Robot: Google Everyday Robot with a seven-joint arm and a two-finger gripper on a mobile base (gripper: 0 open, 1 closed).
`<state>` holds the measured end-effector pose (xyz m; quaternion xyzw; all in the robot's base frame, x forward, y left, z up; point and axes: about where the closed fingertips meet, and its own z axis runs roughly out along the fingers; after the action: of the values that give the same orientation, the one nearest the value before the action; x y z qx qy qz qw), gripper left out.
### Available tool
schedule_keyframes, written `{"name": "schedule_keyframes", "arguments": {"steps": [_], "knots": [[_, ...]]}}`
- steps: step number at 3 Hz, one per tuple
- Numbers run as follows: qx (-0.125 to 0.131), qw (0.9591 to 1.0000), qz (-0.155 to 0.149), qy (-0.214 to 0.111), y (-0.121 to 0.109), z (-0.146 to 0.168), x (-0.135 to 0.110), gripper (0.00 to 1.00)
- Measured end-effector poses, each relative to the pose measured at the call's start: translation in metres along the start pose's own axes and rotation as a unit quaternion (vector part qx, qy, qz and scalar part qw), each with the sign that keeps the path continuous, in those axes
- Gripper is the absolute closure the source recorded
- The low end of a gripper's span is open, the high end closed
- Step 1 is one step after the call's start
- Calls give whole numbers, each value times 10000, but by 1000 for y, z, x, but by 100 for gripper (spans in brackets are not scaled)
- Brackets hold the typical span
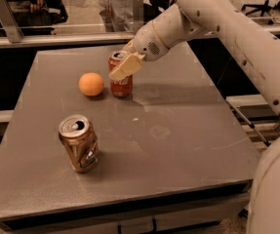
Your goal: Move coke can near orange
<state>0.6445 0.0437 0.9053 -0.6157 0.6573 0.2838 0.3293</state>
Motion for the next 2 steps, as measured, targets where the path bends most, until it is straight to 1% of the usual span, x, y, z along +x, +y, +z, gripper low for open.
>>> {"name": "schedule_keyframes", "arguments": {"steps": [1, 2], "knots": [[-47, 10000, -53, 25, 2, 4, 2, 7], [-63, 10000, -53, 25, 2, 6, 2, 0]]}}
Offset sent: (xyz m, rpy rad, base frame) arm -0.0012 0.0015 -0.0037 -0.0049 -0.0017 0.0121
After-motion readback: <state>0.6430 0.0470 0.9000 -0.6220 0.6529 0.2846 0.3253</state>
